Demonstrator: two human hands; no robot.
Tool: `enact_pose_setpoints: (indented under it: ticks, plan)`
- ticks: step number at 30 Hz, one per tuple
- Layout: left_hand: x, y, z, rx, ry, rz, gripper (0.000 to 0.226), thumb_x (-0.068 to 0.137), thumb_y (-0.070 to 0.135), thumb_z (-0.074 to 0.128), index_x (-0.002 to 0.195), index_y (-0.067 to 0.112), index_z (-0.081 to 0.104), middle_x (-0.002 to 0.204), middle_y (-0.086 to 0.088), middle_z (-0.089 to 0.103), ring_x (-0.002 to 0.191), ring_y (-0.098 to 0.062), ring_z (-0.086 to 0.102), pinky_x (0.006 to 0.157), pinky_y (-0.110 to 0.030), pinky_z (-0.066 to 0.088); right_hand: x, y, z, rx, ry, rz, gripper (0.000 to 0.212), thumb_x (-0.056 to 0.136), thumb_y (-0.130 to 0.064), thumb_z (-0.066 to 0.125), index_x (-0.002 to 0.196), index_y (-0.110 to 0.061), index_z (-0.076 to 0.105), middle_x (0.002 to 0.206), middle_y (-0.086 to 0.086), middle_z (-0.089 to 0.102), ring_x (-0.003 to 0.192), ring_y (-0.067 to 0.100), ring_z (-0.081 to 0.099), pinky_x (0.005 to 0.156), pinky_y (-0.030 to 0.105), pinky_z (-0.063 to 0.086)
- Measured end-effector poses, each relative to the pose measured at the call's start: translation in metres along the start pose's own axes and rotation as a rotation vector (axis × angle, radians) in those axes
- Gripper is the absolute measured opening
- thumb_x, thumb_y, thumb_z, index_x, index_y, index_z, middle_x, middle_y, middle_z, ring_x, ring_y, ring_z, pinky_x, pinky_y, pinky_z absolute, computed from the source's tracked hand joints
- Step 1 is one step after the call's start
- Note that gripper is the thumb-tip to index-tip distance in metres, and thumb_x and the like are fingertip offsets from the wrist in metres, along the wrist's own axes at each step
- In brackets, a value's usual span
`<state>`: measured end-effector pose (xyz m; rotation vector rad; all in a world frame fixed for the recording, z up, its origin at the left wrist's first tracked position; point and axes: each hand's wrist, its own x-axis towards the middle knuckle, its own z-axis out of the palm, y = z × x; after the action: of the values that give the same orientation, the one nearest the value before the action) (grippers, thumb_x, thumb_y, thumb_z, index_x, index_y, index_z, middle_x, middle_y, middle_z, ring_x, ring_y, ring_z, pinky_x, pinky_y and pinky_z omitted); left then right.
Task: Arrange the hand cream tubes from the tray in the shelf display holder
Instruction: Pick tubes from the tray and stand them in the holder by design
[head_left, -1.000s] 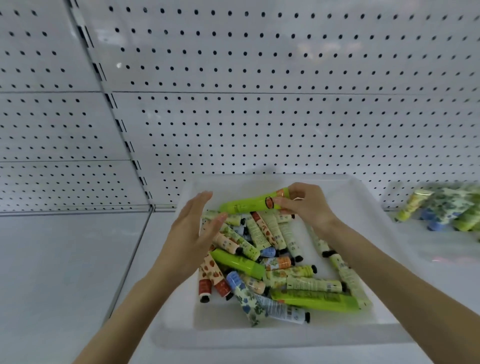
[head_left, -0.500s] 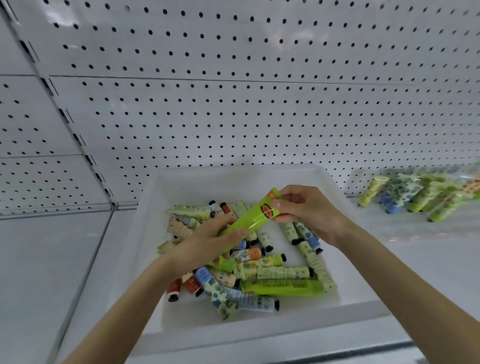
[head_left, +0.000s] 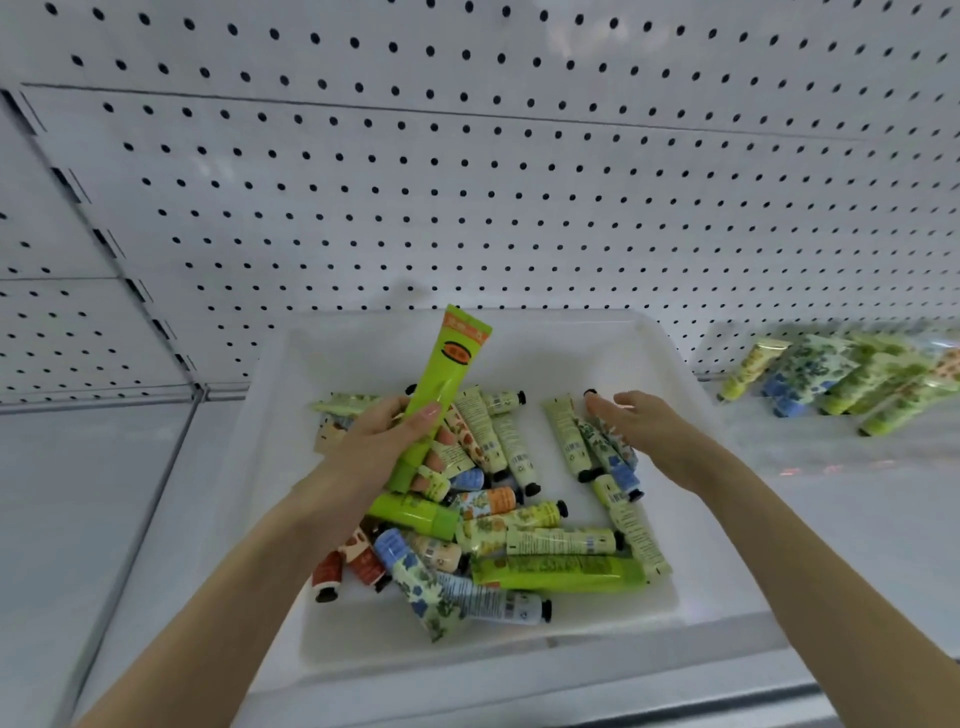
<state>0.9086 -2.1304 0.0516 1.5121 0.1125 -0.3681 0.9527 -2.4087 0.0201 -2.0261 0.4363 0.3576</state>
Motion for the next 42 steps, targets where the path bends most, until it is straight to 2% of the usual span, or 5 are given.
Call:
enact_pose_setpoints:
  ticks: [8,14,26,34,42]
  plan:
    - [0.001,0.003,-0.001,-0.121,0.001,-0.007,0.025,0.097,0.022,0.049,0.112,0.006,0.062,0.083,-0.006,0.065,0.053,-0.009,0.058,0.046,-0.02,0.048,0.009,0.003,0.013,0.012,-0.14,0.1,0.096,0.072,-0.063,0.065,0.142,-0.004,0.035,0.143,0.011,0.041,0.128,0.027,0.041,0.107,0.04,0.036]
    - [0.001,0.002,-0.003,-0.144,-0.005,-0.013,0.024,0.096,0.024,0.05,0.111,0.01,0.064,0.083,-0.003,0.068,0.058,-0.01,0.06,0.046,-0.022,0.048,0.013,0.004,0.018,-0.053,-0.197,0.105,0.062,0.078,-0.053,0.065,0.117,-0.006,0.056,0.106,0.005,0.061,0.096,0.019,0.056,0.098,0.041,0.047]
    - [0.002,0.0,-0.003,-0.133,-0.014,-0.01,0.025,0.097,0.024,0.05,0.112,0.01,0.064,0.085,-0.004,0.068,0.058,-0.01,0.06,0.048,-0.021,0.049,0.016,0.005,0.019,-0.123,-0.198,0.114,0.051,0.072,-0.042,0.077,0.112,-0.011,0.065,0.117,0.003,0.057,0.112,0.022,0.047,0.086,0.034,0.042]
    - [0.004,-0.002,-0.005,-0.161,-0.024,-0.033,0.026,0.096,0.024,0.051,0.114,0.008,0.062,0.09,-0.009,0.069,0.062,-0.012,0.062,0.05,-0.023,0.052,0.028,0.012,0.014,0.053,-0.115,0.115,0.024,0.077,-0.023,0.077,0.096,-0.01,0.07,0.118,0.012,0.061,0.115,0.028,0.055,0.098,0.045,0.048]
    - [0.003,-0.003,0.003,-0.181,0.003,-0.036,0.023,0.095,0.018,0.052,0.114,0.007,0.059,0.096,-0.008,0.074,0.091,-0.022,0.071,0.078,-0.039,0.06,0.003,-0.015,0.004,0.276,-0.152,-0.089,0.022,0.085,-0.017,0.067,0.102,-0.003,0.069,0.103,0.013,0.067,0.084,0.017,0.069,0.075,0.025,0.057]
